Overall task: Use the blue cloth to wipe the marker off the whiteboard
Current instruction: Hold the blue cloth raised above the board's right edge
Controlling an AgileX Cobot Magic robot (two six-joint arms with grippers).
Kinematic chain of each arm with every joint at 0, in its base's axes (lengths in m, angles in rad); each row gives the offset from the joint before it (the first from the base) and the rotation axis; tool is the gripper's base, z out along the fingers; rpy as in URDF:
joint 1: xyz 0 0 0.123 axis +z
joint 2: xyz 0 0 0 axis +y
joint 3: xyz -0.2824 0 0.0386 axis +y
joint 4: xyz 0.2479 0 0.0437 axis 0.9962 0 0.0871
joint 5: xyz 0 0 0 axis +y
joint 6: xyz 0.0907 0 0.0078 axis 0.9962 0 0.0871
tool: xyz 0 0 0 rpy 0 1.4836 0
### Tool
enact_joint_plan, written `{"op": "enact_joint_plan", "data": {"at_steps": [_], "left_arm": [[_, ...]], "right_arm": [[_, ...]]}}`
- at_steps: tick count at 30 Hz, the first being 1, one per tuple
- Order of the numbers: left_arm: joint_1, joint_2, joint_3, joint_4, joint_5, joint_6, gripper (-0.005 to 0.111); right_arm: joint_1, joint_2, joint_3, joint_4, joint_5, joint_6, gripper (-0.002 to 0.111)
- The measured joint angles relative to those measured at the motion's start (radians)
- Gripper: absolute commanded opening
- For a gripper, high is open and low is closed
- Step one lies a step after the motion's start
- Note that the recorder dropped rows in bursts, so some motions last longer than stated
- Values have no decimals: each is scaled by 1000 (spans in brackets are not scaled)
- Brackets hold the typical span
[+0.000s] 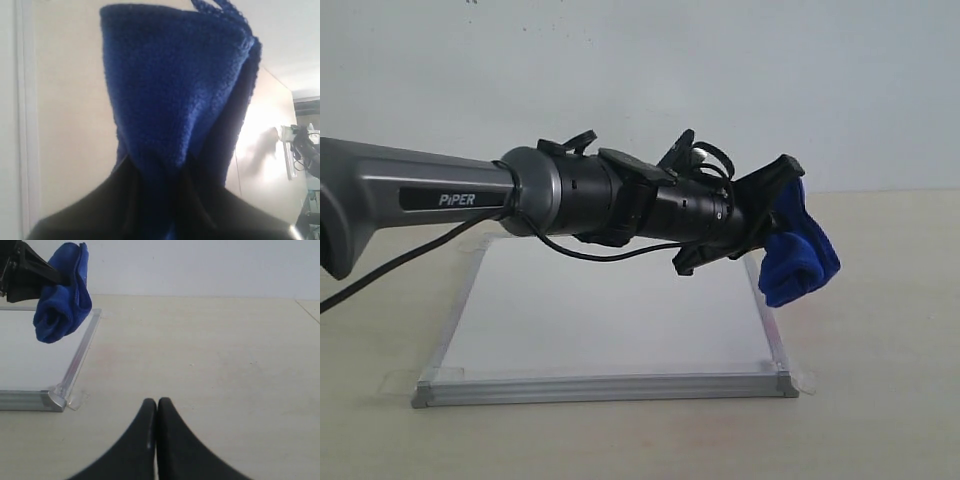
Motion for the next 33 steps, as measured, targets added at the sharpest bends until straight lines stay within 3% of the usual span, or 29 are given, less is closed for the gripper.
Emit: {"op": "enact_joint_plan", "data": {"at_steps": [23, 33], "left_arm": [[0, 65, -2, -7, -35, 0, 4], [-2, 123, -34, -24, 23, -45, 4]], "right_arm": [[0, 0, 0, 0, 0, 0, 0], [0, 0, 0, 0, 0, 0, 0]]}}
